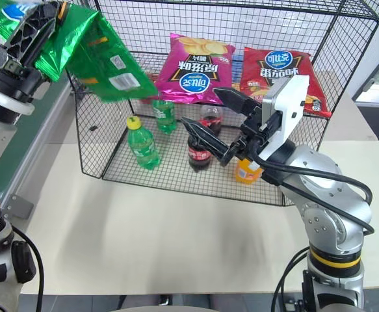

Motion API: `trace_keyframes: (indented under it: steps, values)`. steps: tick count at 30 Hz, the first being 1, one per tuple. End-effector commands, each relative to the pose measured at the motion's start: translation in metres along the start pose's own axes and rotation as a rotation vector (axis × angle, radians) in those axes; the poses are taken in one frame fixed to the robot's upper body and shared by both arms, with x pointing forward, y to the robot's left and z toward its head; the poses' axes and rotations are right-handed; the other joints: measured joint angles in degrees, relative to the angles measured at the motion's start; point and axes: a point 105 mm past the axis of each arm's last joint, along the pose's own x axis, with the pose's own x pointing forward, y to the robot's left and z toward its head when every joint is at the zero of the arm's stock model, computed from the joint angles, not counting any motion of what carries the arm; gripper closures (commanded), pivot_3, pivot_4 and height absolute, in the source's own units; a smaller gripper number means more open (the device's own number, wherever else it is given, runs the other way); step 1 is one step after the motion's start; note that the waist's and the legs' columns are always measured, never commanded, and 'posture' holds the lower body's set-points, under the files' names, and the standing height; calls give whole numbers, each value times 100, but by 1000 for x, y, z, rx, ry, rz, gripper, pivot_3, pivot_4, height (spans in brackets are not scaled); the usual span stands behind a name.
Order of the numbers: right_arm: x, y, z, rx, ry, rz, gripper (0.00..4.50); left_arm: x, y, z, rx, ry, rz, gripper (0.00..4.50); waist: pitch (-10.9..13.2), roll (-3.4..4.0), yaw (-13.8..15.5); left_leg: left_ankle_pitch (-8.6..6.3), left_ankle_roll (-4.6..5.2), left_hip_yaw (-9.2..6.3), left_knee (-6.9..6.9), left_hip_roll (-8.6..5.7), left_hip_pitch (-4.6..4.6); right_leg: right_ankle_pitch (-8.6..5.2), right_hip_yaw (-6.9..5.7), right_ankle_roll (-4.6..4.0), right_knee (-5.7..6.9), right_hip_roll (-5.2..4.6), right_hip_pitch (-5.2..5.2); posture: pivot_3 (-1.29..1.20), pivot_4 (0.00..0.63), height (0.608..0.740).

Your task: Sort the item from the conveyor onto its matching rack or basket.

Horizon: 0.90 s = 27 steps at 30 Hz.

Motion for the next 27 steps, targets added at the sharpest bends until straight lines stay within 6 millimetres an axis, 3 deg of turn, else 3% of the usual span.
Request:
trace_keyframes:
  steps: [1, 10, 14, 16, 21, 25, 27]
  values:
    - [-1, 3, 11, -49, -33, -4, 0, 8, -6, 15, 50, -93, -6, 4467, 0, 0, 9, 0, 0, -2, 0, 0, 0, 0, -1, 0, 0, 0, 0, 0, 150, 740]
    - [1, 6, 8, -32, -30, -12, 0, 21, 5, 3, 141, -127, -5, 4467, 0, 1, 17, 4, -6, -13, 5, -5, -14, 0, 1, 1, -2, 6, 0, 0, 150, 740]
    - [1, 6, 8, -29, -29, -20, 0, 8, 27, -20, 197, -73, 62, 4467, -3, 8, -13, 5, -7, -8, 1, -3, -7, 0, 3, 1, 0, 13, 0, 0, 150, 740]
    - [1, 5, 7, -30, -24, -27, 0, 7, 25, -21, 170, -99, 57, 4467, -2, 6, -4, 8, -13, -11, 0, 2, -9, 0, 6, 1, 0, 15, -1, 0, 150, 740]
    - [2, 5, 5, -24, -23, -25, 0, 25, 2, -4, 208, -141, -23, 4467, 1, 0, 44, 11, 14, -55, 10, -6, -60, 2, 6, 3, 0, 24, -19, 0, 150, 740]
    - [3, 4, 3, -23, -21, -25, 0, 20, 14, -7, 243, -113, 24, 4467, -7, 14, 24, 19, 5, -52, 7, -13, -62, 2, 7, 4, 3, 23, -22, 0, 150, 740]
    - [3, 4, 3, -26, -21, -30, 0, 9, 22, -19, 234, -74, 60, 4467, -7, 14, -5, 32, -16, -53, 5, -8, -60, 2, 7, 4, 4, 25, -23, 0, 150, 740]
